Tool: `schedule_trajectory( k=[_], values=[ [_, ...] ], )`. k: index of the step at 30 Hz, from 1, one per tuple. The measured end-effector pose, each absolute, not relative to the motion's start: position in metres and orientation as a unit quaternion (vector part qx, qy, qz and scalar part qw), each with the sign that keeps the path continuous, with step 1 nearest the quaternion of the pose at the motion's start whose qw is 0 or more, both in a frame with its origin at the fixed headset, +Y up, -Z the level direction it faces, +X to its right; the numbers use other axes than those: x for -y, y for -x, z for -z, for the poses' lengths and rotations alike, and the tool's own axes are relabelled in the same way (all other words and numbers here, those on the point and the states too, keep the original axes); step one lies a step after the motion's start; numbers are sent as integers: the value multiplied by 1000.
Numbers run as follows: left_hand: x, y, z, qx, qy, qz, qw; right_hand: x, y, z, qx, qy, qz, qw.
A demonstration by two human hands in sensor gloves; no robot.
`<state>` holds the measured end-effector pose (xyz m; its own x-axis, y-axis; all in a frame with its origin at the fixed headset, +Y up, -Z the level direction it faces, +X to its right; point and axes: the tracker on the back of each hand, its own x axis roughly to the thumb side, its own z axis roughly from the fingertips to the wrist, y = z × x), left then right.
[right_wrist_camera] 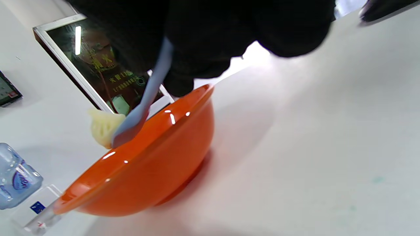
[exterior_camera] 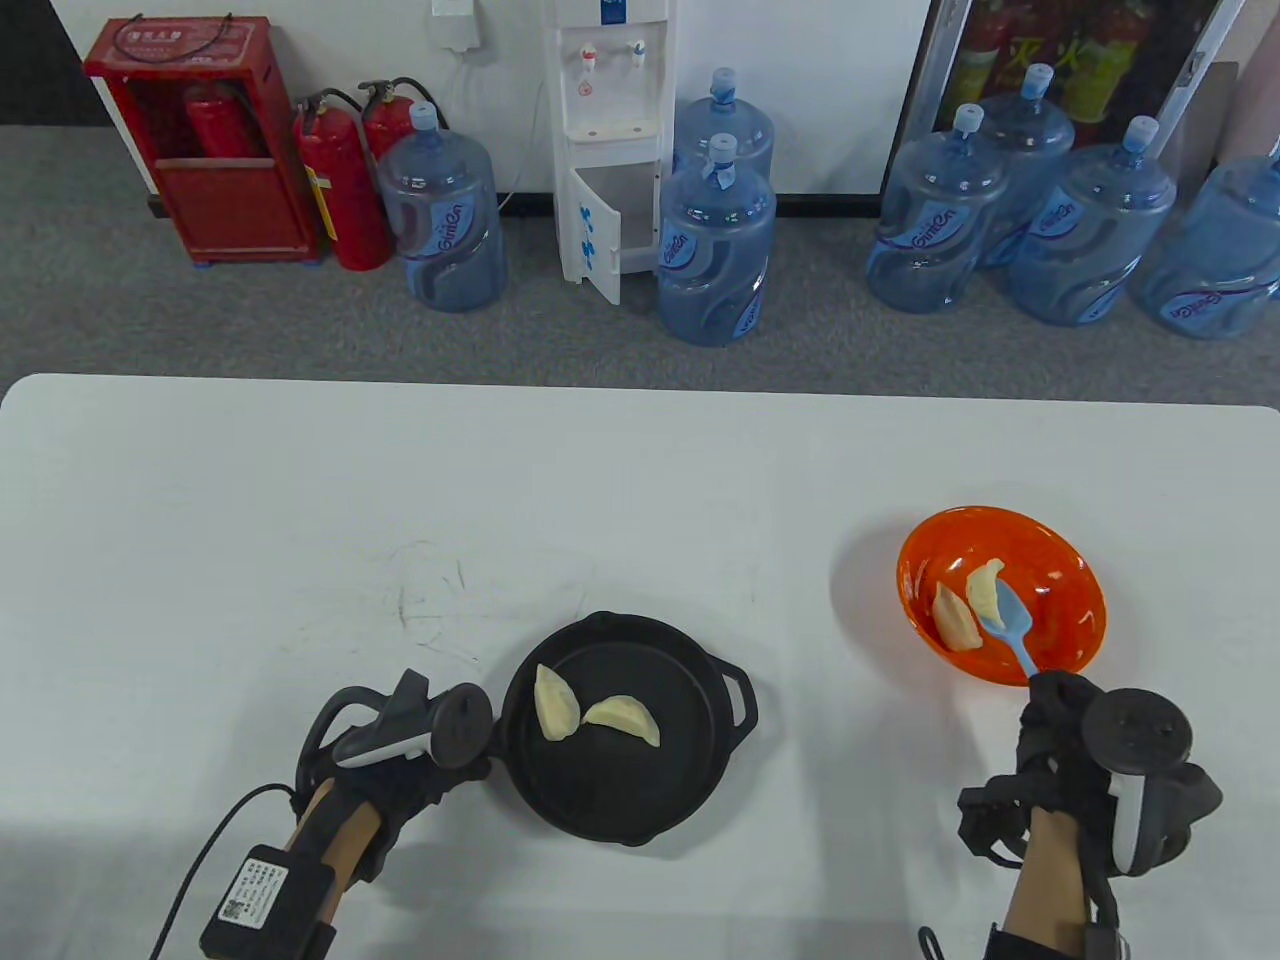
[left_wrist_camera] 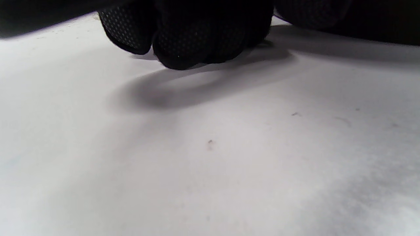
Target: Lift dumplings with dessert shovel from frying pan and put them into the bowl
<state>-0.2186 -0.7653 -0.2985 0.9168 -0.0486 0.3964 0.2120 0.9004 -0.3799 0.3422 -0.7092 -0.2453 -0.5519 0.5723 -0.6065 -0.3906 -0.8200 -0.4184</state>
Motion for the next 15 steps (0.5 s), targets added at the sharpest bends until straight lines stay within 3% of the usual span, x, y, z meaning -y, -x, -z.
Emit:
schedule_trajectory(
  k=[15],
  values=[
    [765, 219, 299, 191, 214, 67, 956, 707, -332, 250, 106, 396, -904, 123]
  ],
)
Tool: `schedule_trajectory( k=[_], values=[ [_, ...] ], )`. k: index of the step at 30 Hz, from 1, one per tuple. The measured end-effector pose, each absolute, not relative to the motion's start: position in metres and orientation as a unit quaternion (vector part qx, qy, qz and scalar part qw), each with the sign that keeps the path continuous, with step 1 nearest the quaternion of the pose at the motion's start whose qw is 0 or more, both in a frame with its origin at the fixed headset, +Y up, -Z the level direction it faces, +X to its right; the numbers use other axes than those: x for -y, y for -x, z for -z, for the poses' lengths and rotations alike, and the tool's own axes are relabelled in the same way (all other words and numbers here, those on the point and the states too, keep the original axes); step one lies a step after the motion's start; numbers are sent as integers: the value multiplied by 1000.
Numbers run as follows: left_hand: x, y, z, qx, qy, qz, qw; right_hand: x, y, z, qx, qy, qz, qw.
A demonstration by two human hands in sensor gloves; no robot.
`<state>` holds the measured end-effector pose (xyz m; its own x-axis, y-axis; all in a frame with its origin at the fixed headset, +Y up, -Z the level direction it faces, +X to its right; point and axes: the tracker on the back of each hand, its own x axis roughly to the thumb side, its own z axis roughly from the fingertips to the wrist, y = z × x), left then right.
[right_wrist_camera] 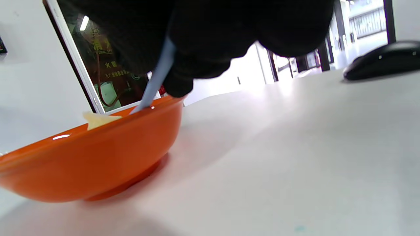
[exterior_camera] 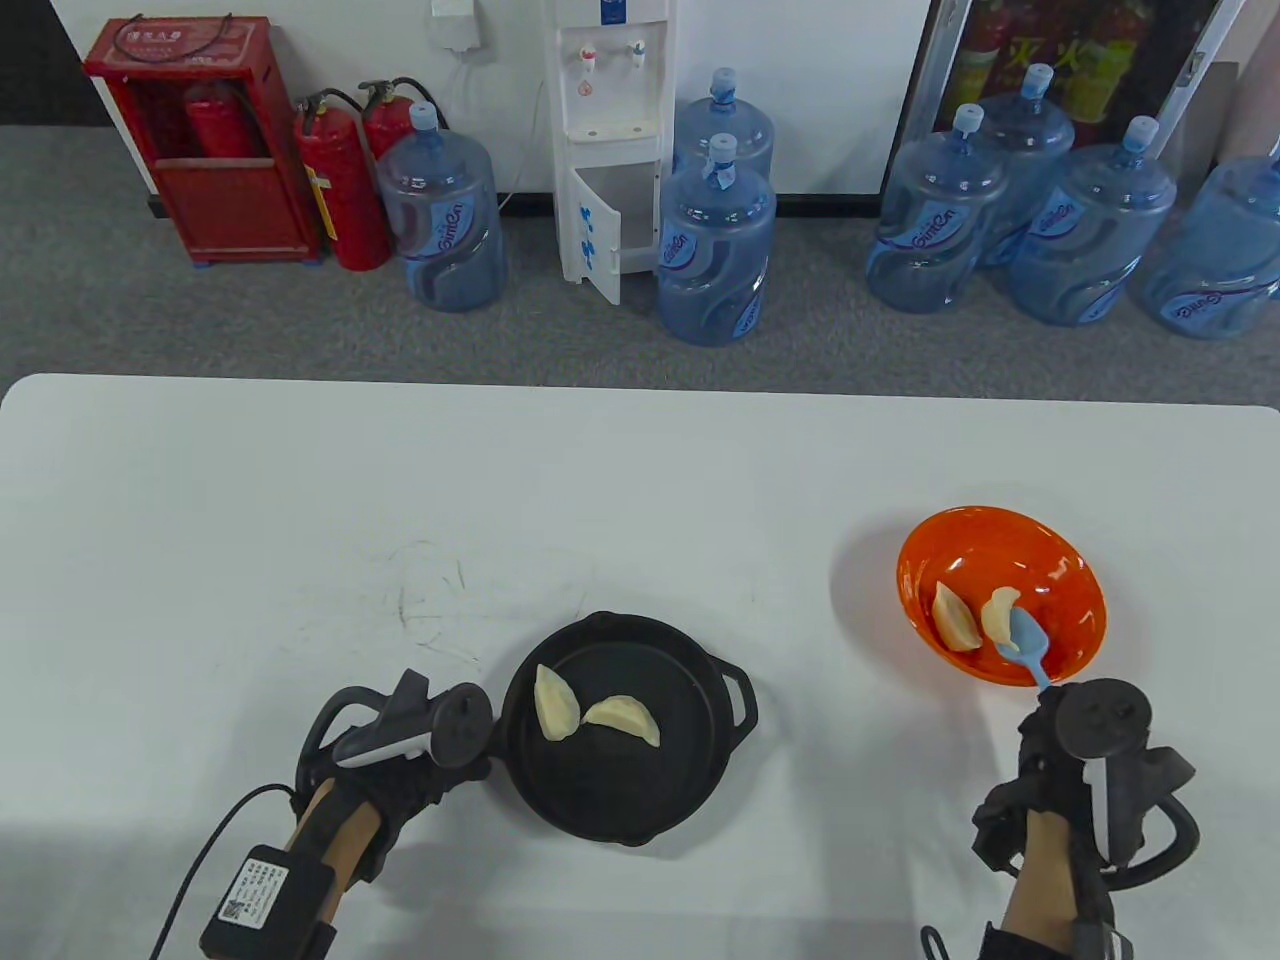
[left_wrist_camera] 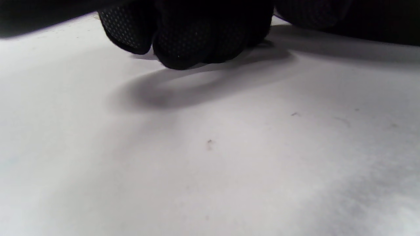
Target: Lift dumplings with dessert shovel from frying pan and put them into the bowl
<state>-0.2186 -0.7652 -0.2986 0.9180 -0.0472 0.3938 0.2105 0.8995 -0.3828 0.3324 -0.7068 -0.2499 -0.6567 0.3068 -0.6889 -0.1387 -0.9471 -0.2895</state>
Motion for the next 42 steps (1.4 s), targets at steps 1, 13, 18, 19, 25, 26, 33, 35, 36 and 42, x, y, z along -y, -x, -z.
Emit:
schedule_trajectory(
  k=[1, 13, 18, 19, 25, 26, 33, 35, 36, 42],
  values=[
    [765, 219, 299, 191, 214, 67, 956, 706, -330, 251, 106, 392, -908, 106],
    [765, 219, 299, 190, 214, 68, 956, 704, -308, 260, 112, 368, -923, -10],
    [765, 219, 299, 190, 214, 68, 956, 703, -307, 260, 126, 375, -918, -31],
    [765, 219, 298, 189, 216, 68, 956, 703, -308, 260, 126, 377, -917, -34],
    [765, 218, 298, 188, 217, 69, 955, 702, -313, 256, 130, 394, -909, -30],
    [765, 218, 298, 188, 217, 69, 955, 702, -314, 256, 130, 397, -908, -23],
    [765, 218, 298, 188, 218, 71, 955, 701, -317, 253, 152, 400, -904, -16],
    [765, 218, 298, 188, 219, 71, 955, 697, -315, 251, 177, 396, -901, -10],
    [765, 218, 298, 188, 219, 71, 955, 696, -314, 250, 188, 390, -901, -5],
    [765, 218, 298, 188, 219, 72, 955, 686, -294, 250, 242, 299, -918, 98]
  ],
)
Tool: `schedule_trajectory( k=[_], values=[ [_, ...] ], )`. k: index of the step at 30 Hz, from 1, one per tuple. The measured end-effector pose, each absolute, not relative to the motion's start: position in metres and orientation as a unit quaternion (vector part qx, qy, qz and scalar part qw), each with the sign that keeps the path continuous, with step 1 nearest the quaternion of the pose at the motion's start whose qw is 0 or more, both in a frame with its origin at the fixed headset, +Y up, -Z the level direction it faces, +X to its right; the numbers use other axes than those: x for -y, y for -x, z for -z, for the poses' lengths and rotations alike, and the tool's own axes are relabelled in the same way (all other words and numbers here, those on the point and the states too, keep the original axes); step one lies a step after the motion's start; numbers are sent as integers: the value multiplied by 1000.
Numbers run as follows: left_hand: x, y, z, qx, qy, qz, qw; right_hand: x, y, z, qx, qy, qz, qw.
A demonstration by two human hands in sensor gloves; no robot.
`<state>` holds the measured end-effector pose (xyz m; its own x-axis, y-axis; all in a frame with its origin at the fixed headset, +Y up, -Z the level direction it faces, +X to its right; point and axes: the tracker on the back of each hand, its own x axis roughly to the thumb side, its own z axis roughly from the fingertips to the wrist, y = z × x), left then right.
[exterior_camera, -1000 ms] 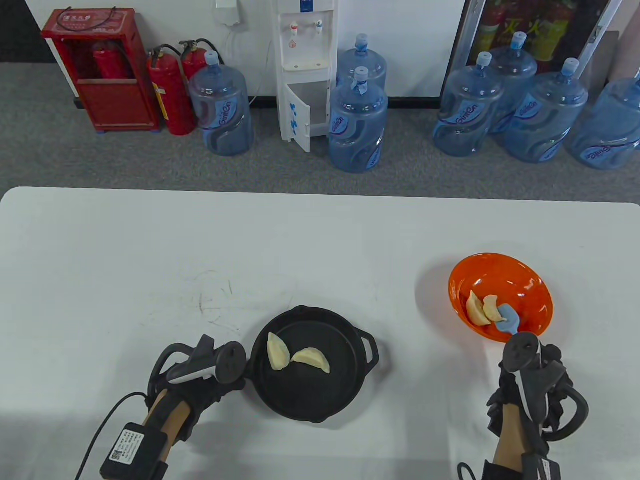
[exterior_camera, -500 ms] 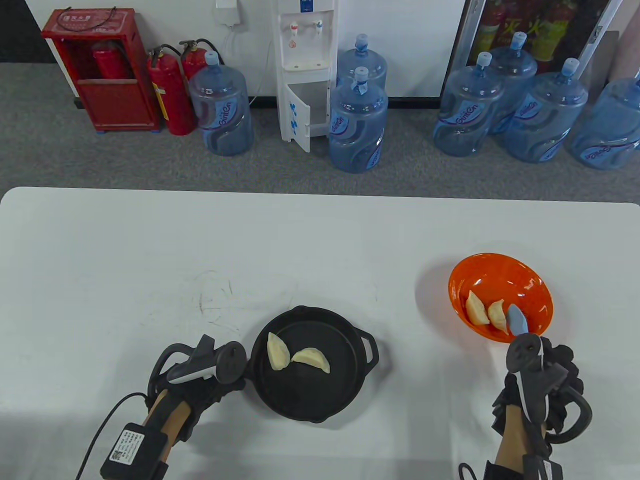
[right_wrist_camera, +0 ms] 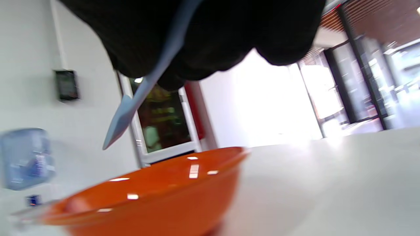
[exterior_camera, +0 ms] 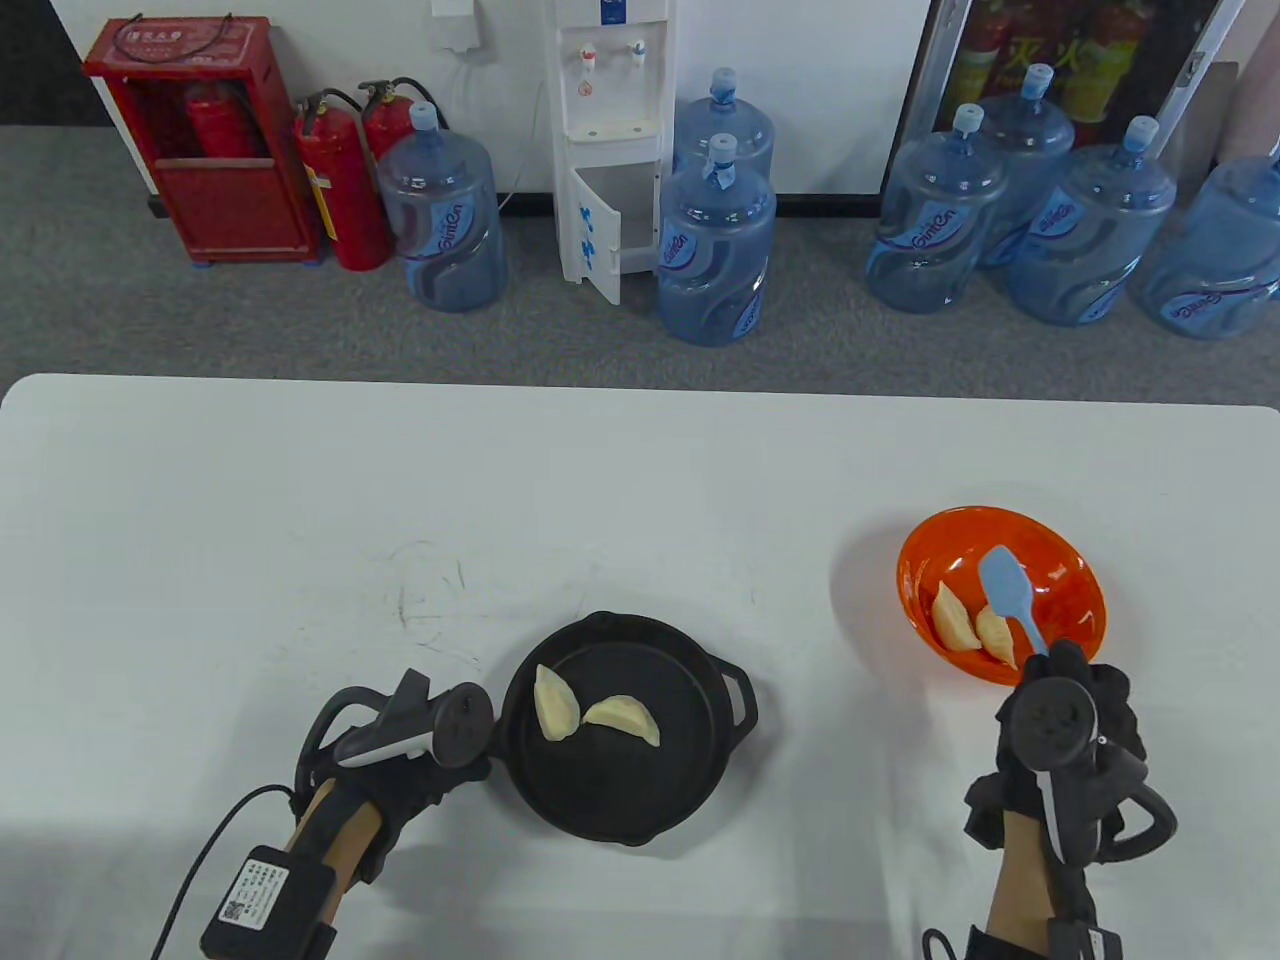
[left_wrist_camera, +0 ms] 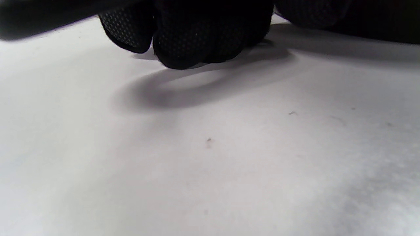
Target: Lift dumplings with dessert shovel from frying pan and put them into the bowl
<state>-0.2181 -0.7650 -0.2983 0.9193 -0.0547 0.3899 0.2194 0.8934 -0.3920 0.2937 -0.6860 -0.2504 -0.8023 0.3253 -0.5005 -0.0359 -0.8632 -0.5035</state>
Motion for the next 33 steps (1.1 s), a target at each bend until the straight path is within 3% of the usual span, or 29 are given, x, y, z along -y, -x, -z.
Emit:
schedule_trajectory(
  k=[4, 16, 23, 33],
  values=[
    [765, 218, 298, 188, 219, 72, 955, 686, -265, 257, 251, 214, -936, 125],
    [765, 218, 298, 187, 220, 74, 955, 713, -143, 270, 160, -59, -983, 64],
    [765, 218, 298, 186, 220, 74, 955, 726, -113, 268, 144, -119, -982, 34],
    [765, 218, 298, 187, 220, 72, 955, 732, -112, 271, 103, -158, -981, 54]
  ],
)
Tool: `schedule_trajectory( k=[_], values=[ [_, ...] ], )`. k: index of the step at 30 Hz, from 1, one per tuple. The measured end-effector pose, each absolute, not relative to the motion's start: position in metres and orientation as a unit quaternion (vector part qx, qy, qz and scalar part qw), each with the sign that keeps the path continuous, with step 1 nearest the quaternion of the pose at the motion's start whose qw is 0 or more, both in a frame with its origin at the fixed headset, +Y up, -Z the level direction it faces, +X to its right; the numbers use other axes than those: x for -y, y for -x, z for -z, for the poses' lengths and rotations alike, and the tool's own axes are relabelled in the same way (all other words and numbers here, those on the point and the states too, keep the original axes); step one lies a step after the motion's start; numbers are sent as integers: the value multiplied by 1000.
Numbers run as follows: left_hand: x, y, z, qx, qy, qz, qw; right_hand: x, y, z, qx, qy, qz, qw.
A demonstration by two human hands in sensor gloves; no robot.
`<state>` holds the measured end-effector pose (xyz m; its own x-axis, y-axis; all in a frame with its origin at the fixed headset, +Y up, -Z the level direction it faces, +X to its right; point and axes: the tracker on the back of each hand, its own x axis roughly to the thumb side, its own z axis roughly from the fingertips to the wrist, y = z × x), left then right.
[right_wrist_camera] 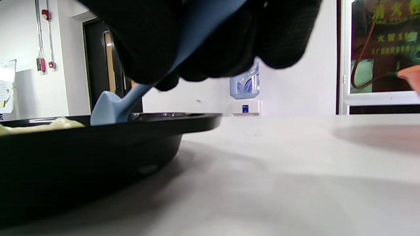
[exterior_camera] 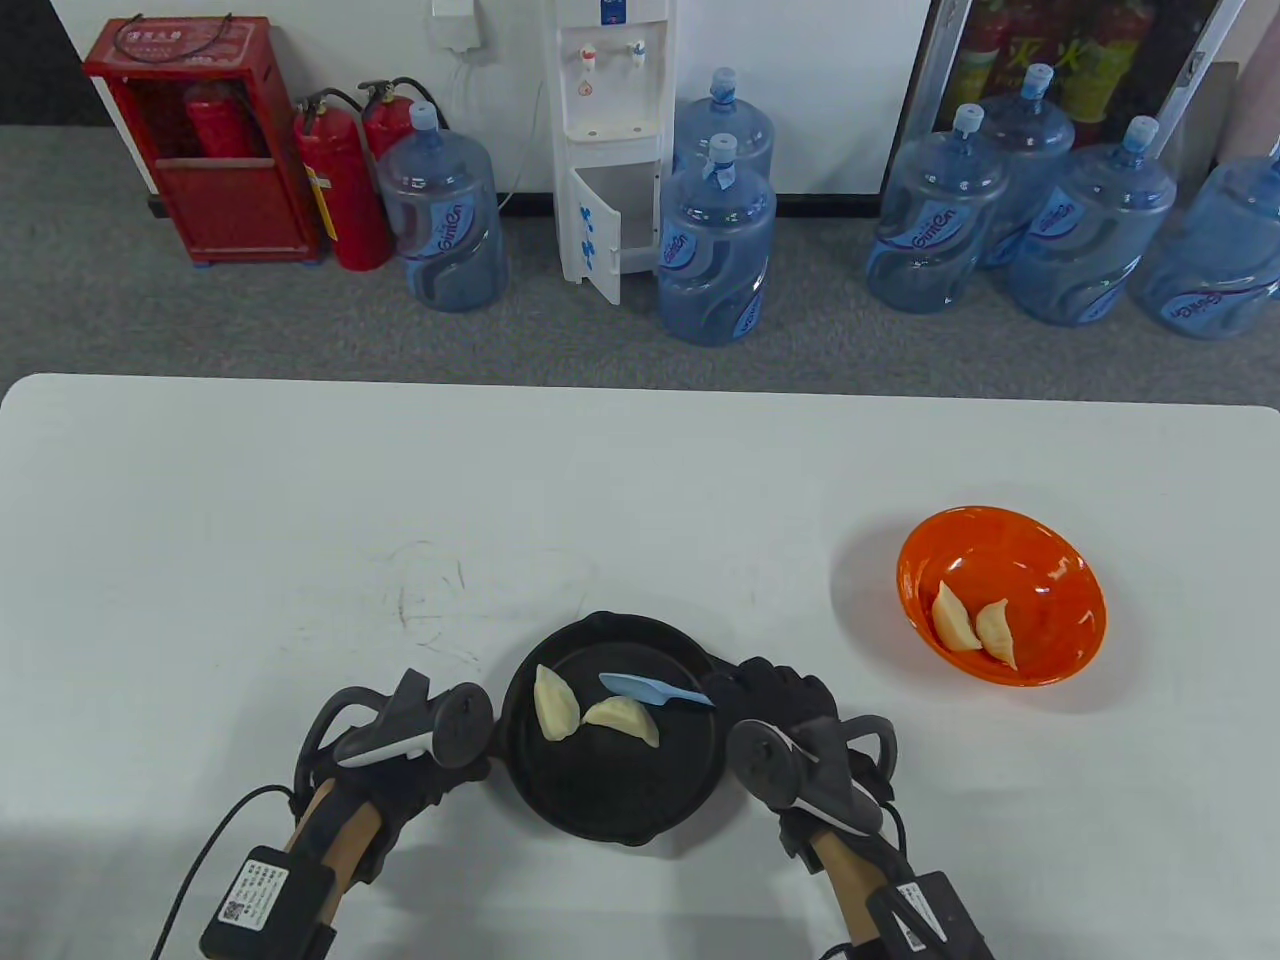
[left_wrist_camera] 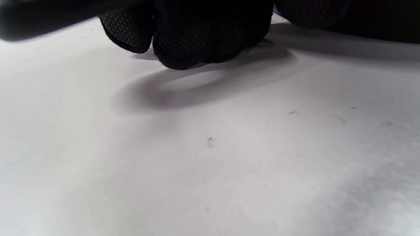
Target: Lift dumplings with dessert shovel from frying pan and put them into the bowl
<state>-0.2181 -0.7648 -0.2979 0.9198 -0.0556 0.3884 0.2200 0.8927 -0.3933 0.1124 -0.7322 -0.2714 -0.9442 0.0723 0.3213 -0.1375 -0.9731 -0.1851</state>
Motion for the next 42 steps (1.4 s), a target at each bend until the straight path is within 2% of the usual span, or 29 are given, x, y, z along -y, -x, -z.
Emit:
schedule_trajectory(
  k=[7, 17, 42],
  values=[
    [765, 218, 298, 187, 220, 71, 955, 729, -117, 271, 44, -207, -972, 98],
    [765, 218, 298, 186, 221, 70, 955, 726, -104, 266, 17, -252, -962, 102],
    [765, 216, 299, 184, 227, 76, 953, 727, -102, 263, -49, -289, -949, 115]
  ],
)
